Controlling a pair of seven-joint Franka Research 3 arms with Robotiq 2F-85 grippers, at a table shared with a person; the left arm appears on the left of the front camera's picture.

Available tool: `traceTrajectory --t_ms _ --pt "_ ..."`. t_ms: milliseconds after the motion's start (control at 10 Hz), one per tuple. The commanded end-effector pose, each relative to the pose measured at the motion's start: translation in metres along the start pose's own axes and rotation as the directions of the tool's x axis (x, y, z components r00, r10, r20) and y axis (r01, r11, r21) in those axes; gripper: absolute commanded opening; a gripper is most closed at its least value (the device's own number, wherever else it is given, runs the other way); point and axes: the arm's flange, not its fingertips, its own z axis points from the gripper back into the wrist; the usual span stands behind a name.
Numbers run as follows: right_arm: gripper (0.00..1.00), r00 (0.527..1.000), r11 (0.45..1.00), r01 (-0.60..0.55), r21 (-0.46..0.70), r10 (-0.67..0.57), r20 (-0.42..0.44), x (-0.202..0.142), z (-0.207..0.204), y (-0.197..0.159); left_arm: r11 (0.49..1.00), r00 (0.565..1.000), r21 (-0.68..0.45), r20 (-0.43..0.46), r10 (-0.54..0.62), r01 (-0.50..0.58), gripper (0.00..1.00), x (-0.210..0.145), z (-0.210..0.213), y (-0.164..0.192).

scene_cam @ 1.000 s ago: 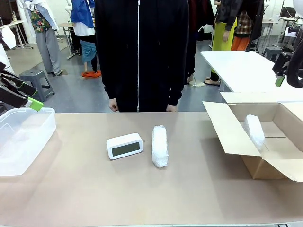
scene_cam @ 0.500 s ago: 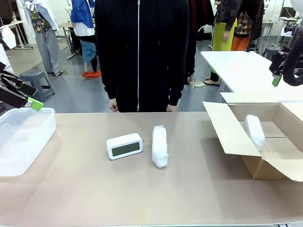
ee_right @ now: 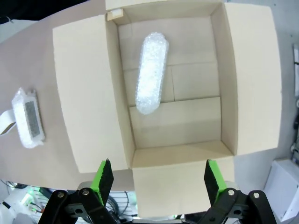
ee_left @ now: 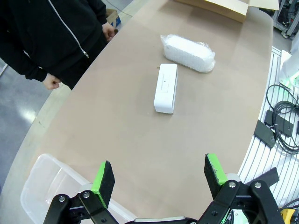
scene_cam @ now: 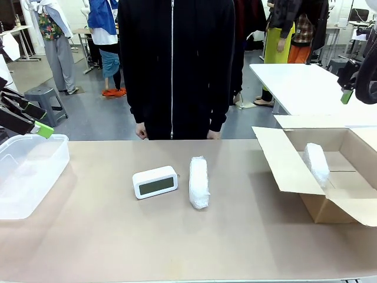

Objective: Separate and place wrapped and unwrapped clocks.
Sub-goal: If the picked Digital clock is wrapped, place it in the Package Box ; if not, place it in the Organizing box, then pick up the Digital clock indicated by the person.

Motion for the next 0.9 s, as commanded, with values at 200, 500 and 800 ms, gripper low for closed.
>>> traceTrajectory --t_ms 200,500,800 --pt "1.00 1.000 1.000 -0.009 -0.002 0.009 0.008 -0.0037 -0.0054 -0.0005 1.000 1.000 -0.012 0.008 -0.006 0.007 1.00 -0.0012 -0.0003 0.0014" --pt "1.00 1.000 1.000 -0.009 -0.002 0.009 0.008 -0.0037 -0.0054 -0.0005 1.000 1.000 -0.012 0.008 -0.006 0.007 1.00 -0.0012 -0.0003 0.0014" --pt "1.00 1.000 1.000 -0.009 -0.002 0.009 0.008 -0.0037 -0.0054 -0.0005 1.000 1.000 -0.012 0.008 -0.006 0.007 1.00 -0.0012 -0.0003 0.0014"
